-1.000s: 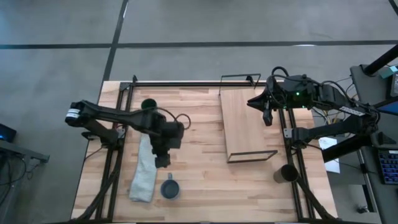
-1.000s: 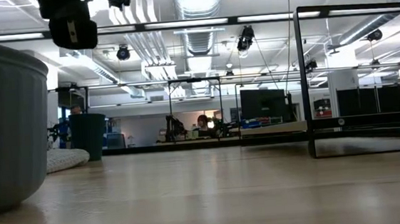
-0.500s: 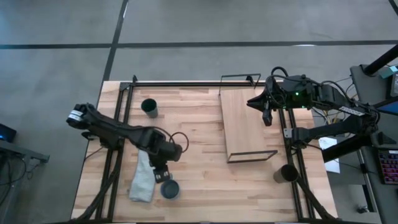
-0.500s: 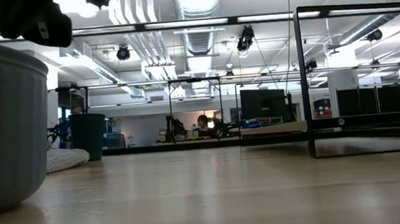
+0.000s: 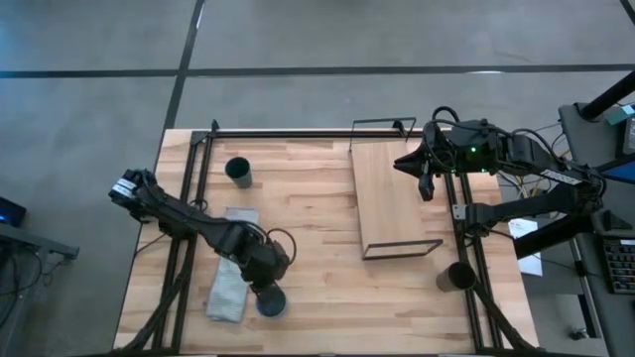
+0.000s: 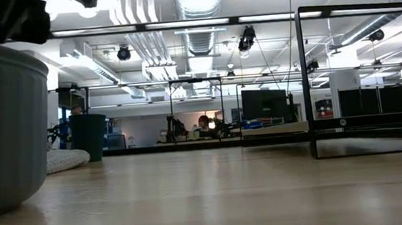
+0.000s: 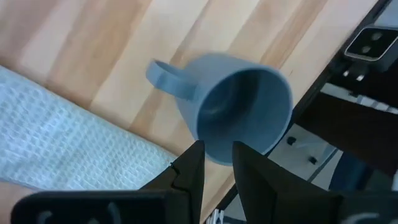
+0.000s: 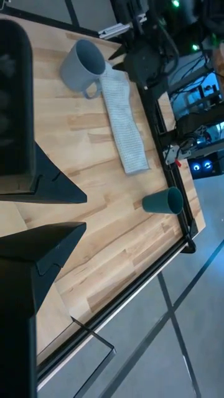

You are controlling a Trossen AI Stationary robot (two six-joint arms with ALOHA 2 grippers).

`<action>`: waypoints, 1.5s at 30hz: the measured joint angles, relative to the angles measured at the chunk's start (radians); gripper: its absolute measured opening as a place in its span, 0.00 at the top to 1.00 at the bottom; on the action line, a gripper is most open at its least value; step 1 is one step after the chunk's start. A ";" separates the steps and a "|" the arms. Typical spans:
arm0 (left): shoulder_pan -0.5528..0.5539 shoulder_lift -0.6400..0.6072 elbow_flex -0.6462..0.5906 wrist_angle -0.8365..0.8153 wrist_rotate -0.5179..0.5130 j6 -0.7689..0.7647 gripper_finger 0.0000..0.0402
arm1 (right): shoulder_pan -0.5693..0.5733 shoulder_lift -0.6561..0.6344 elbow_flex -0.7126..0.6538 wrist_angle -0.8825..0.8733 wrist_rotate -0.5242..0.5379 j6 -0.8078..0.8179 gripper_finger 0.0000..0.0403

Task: Stack small to large cups/mugs on shelf
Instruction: Put the gray mug on the shelf

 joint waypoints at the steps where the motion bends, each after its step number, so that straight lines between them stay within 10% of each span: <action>1: -0.008 0.010 0.001 0.001 0.000 -0.005 0.83 | 0.000 0.000 0.000 0.000 0.000 0.000 0.87; 45: -0.050 0.065 -0.050 0.017 -0.121 0.010 0.83 | 0.000 0.000 0.000 0.000 0.004 -0.004 0.87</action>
